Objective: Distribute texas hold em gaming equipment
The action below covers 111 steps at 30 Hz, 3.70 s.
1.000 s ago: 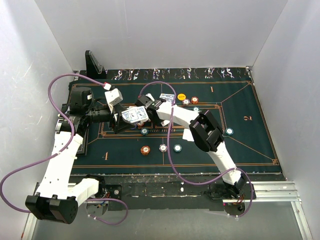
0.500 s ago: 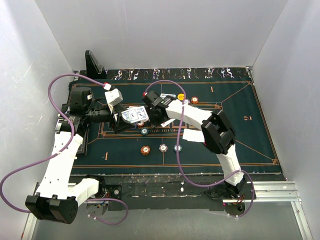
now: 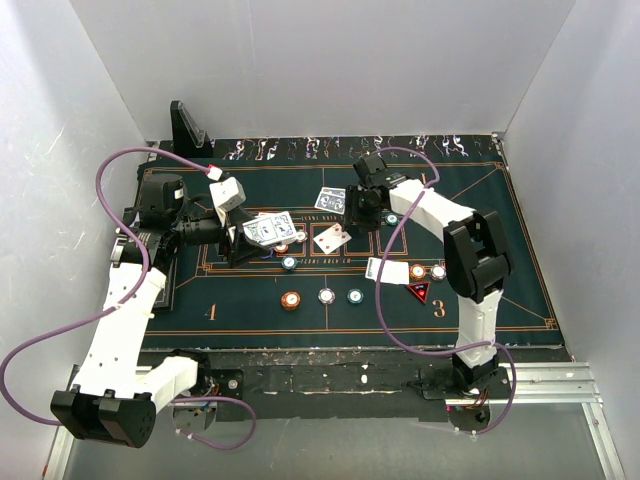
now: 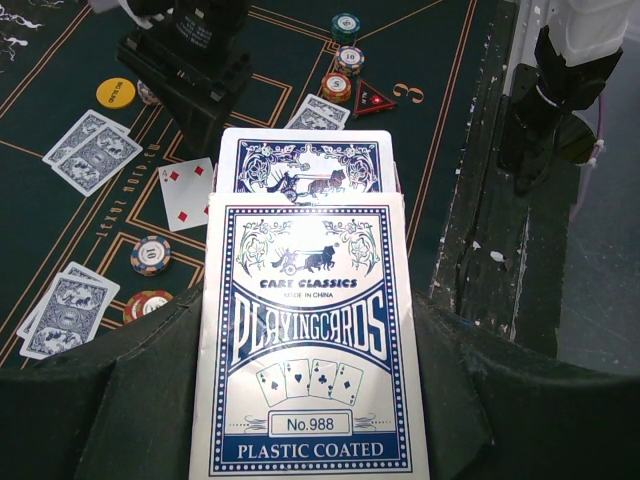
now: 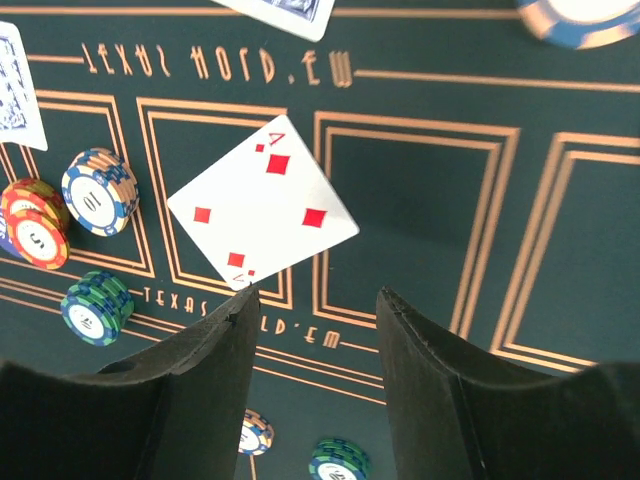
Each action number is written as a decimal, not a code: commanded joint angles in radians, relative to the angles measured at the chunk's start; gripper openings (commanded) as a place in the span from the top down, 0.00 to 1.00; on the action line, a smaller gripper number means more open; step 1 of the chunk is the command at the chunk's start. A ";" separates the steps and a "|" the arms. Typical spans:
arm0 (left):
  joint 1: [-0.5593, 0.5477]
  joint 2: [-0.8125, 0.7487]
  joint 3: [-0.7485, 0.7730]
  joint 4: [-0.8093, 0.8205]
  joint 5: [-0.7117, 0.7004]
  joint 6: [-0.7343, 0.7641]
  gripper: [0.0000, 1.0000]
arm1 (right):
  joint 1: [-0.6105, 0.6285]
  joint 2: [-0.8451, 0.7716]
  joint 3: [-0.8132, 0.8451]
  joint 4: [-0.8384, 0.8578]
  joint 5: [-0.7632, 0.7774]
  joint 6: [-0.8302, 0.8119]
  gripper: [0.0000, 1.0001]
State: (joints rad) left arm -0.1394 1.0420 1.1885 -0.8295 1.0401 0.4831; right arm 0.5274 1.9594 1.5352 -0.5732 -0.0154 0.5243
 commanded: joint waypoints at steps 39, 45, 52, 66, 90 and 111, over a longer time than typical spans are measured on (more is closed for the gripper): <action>0.011 0.015 0.017 0.073 0.021 0.009 1.00 | -0.041 0.032 0.024 0.088 -0.242 0.098 0.41; 0.011 0.020 0.031 0.092 0.021 -0.017 1.00 | -0.084 -0.083 -0.213 0.130 -0.183 0.109 0.41; 0.011 0.016 0.031 0.092 0.023 -0.023 1.00 | -0.115 -0.119 -0.320 0.147 -0.147 0.100 0.41; 0.011 -0.010 0.028 0.090 0.026 -0.024 1.00 | -0.116 -0.258 -0.538 0.118 -0.080 0.132 0.41; 0.003 0.006 -0.032 0.090 0.071 0.009 1.00 | -0.104 -0.593 -0.296 -0.028 -0.358 0.207 0.22; -0.003 -0.073 -0.135 0.167 0.138 0.045 1.00 | 0.198 -0.433 -0.064 0.288 -0.681 0.419 0.11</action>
State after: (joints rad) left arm -0.1394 0.9771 1.0607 -0.7048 1.1374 0.5205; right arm 0.7006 1.5494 1.4342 -0.3767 -0.6521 0.9184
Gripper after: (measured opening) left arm 0.650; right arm 0.892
